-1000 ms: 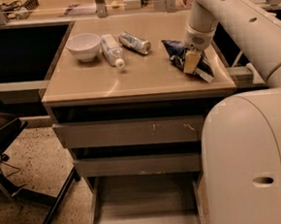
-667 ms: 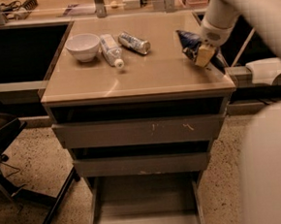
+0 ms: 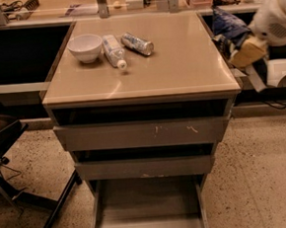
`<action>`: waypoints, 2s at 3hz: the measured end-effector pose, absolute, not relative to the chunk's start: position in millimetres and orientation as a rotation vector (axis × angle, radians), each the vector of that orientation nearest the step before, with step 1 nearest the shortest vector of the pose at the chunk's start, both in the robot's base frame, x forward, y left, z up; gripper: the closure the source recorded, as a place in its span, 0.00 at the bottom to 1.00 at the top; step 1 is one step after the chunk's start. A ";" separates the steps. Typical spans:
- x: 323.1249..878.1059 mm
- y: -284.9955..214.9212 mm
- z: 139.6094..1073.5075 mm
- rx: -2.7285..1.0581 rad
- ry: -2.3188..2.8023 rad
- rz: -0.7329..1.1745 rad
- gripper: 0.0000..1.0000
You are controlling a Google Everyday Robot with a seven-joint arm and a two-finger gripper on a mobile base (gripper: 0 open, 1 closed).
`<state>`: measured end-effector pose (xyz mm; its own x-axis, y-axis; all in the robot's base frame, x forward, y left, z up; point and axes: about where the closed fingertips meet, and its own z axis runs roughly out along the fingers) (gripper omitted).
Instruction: Place blue chip bag into bottom drawer
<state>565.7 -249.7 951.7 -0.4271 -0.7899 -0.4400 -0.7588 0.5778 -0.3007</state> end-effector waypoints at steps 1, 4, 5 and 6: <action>476.1 -308.9 955.0 -1.244 2.359 -0.111 1.00; 450.7 -314.0 927.8 -1.240 2.393 -0.095 1.00; 423.2 -319.0 886.3 -1.152 2.405 -0.119 1.00; 405.2 -326.8 801.9 -1.100 2.506 -0.026 1.00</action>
Offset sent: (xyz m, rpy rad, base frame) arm -0.0807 -0.0516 0.0035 -0.0494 0.0555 -0.0279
